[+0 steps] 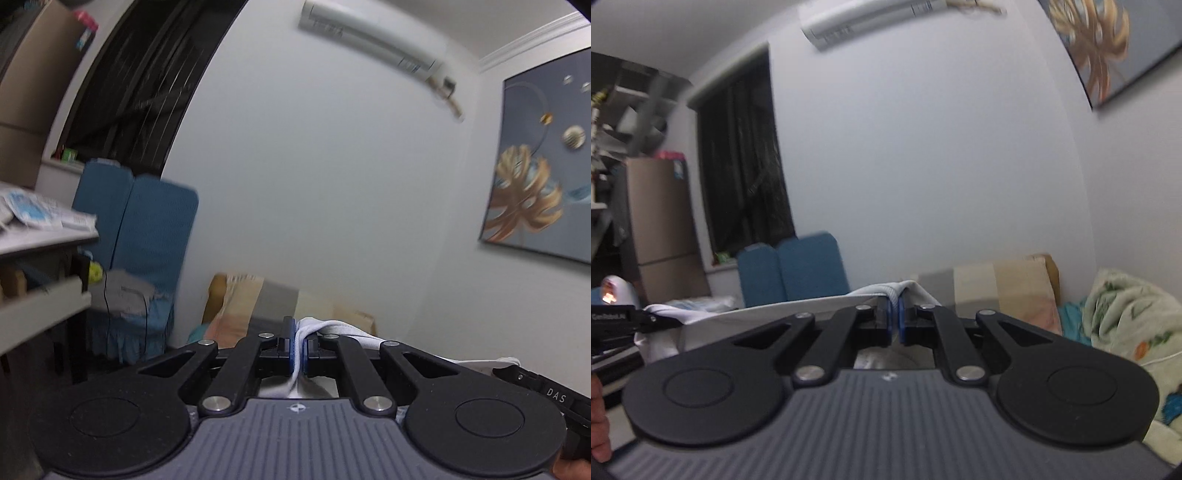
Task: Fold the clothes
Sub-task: 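Lift the shirt high with both grippers and shake it open, then lower the shirt onto the bed with both grippers and release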
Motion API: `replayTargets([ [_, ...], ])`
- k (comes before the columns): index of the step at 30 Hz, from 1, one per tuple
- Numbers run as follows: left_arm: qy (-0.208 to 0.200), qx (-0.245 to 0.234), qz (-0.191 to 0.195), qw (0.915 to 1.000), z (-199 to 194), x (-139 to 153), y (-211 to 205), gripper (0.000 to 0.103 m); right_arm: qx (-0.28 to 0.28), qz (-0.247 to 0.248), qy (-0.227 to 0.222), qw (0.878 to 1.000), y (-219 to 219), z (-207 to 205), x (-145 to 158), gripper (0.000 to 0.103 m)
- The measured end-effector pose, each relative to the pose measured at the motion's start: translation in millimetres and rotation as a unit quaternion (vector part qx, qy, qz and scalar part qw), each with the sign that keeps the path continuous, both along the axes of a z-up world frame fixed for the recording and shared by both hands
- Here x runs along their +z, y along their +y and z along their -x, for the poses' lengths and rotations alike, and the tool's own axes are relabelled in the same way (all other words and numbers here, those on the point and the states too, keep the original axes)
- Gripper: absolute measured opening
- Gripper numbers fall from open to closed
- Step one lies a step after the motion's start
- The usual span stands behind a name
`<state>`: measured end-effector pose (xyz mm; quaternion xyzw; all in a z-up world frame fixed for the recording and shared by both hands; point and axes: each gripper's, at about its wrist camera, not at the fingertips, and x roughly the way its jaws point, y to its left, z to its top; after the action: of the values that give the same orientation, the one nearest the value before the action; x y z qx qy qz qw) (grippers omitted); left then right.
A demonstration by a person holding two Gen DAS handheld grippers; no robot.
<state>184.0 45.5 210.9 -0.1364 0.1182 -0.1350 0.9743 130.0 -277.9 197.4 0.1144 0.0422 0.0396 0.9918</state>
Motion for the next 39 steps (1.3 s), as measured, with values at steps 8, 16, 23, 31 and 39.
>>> replayTargets([
  [8,0.077,0.015,-0.052,0.9956,-229,-186,-32,0.005,-0.013,0.014,0.103,0.995,-27,-205,-154,0.007],
  [16,0.171,0.017,-0.063,0.9831,-356,-358,-45,0.006,0.006,0.002,0.209,0.978,-40,-312,-306,0.008],
  [23,0.212,0.005,-0.029,0.9767,-375,-398,-24,0.031,0.044,-0.095,0.245,0.964,-53,-327,-339,0.052],
  [31,0.207,-0.058,-0.011,0.9765,-316,-339,7,0.087,0.071,-0.089,0.250,0.962,-33,-301,-306,0.090],
  [39,0.206,-0.062,-0.004,0.9765,-199,-276,50,0.093,0.079,-0.086,0.238,0.964,-22,-195,-251,0.090],
])
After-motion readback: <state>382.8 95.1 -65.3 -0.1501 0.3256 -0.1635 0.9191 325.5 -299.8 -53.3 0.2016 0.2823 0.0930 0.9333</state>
